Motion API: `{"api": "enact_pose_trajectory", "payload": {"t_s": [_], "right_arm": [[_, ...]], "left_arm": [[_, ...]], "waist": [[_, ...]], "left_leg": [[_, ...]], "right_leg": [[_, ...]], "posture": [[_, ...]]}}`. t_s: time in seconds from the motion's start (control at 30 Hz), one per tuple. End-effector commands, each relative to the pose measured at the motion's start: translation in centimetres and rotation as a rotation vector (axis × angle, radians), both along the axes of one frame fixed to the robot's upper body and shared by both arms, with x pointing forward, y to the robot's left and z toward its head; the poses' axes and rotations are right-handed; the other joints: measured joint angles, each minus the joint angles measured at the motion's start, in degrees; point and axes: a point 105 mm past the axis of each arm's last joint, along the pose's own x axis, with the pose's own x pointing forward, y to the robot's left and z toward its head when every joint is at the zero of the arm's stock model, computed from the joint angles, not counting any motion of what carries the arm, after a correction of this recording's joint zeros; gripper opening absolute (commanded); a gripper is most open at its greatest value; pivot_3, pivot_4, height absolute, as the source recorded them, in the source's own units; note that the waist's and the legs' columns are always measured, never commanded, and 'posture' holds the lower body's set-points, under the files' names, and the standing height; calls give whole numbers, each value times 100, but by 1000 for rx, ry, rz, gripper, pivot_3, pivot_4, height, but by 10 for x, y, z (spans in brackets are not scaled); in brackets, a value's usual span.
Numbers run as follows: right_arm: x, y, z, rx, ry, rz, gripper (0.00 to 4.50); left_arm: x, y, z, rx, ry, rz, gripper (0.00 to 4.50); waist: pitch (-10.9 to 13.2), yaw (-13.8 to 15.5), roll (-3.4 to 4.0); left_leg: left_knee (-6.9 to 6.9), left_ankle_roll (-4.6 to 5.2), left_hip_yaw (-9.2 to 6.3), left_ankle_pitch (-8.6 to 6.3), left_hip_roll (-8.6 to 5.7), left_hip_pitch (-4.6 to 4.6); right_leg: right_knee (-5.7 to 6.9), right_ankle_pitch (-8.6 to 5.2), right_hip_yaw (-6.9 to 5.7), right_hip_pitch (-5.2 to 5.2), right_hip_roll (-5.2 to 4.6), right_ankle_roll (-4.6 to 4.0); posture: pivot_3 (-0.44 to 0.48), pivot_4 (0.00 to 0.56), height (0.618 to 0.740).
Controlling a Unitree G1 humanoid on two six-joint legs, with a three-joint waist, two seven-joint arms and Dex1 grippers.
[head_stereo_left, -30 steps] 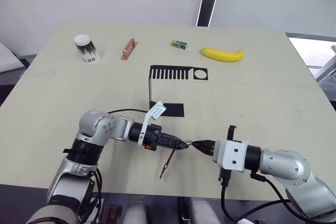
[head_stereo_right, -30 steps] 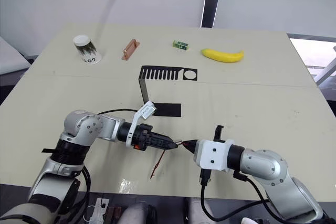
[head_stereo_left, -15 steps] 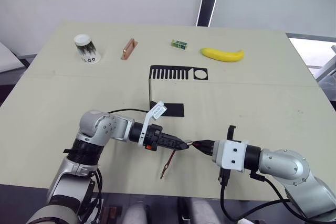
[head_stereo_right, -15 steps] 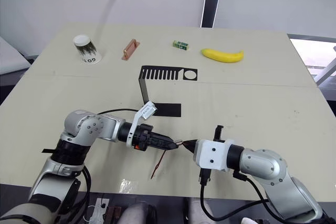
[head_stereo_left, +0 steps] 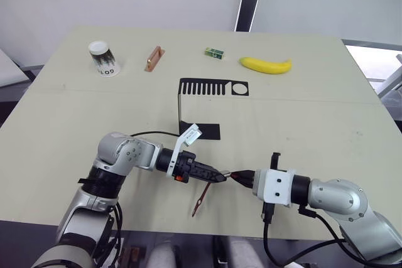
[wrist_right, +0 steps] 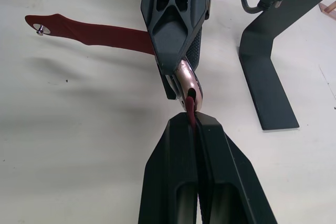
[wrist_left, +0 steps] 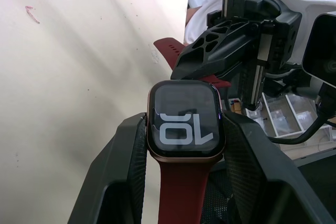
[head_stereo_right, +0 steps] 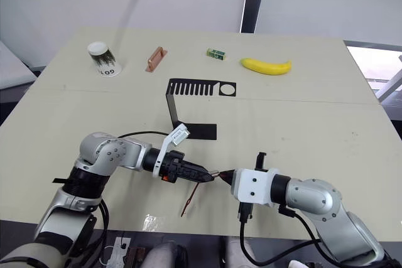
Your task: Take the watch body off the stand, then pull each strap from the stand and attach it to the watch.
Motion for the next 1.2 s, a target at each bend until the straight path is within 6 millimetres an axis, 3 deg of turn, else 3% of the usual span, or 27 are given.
{"api": "enact_pose_trajectory", "payload": {"t_s": [0.03,1.2], "right_arm": [[-8,14,9,30,-26,77,0],[-5,16,5,28,-15,71,0]], "left_arm": [[-18,-21,13,-62,-43,-124,1606],[-20,-22,10,-42,-51,-136,1606]], "waist": [[0,1,0],[0,0,0]], "left_leg": [[0,0,0,0,0,0],[4,0,1,0,-1,0]], "right_leg": [[0,0,0,0,0,0],[6,0,1,-1,0,0]], "posture": [[0,150,739],[0,150,739]]}}
